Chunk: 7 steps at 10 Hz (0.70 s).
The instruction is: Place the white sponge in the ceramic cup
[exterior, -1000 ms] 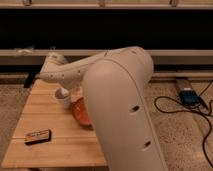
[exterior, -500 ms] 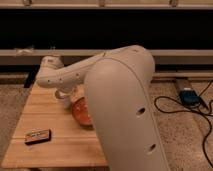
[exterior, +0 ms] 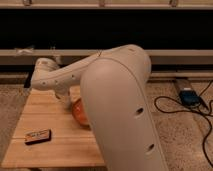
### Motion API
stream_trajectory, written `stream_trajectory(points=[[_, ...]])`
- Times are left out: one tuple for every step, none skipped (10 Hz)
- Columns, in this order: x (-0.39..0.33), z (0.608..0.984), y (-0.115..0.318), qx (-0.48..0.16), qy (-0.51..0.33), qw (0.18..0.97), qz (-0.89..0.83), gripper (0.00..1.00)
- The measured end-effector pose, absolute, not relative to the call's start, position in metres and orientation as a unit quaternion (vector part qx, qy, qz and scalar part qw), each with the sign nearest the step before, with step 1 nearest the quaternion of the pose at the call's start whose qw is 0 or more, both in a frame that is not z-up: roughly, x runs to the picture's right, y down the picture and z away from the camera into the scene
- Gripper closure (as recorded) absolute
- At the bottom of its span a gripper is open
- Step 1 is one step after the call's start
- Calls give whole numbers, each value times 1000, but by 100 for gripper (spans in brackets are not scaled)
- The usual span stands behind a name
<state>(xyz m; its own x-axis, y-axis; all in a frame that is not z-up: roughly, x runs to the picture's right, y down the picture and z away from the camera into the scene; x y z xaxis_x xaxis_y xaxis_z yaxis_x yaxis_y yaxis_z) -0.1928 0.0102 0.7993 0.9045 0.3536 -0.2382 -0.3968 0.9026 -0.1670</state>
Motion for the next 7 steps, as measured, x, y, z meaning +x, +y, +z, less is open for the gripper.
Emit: stream_trajectory(points=[[-191,798,10,-108,94,970,198,20],[-189,798,10,-111,87,969,203,20],[-186,798,9,-112,86,968,206,20],[-190,797,10,-113,83,969,204,20],[-193,797,11,-114,80,969,203,20],[-191,797,11,-114,81,969,204,20],[-190,797,10,-114,81,969,204,20]])
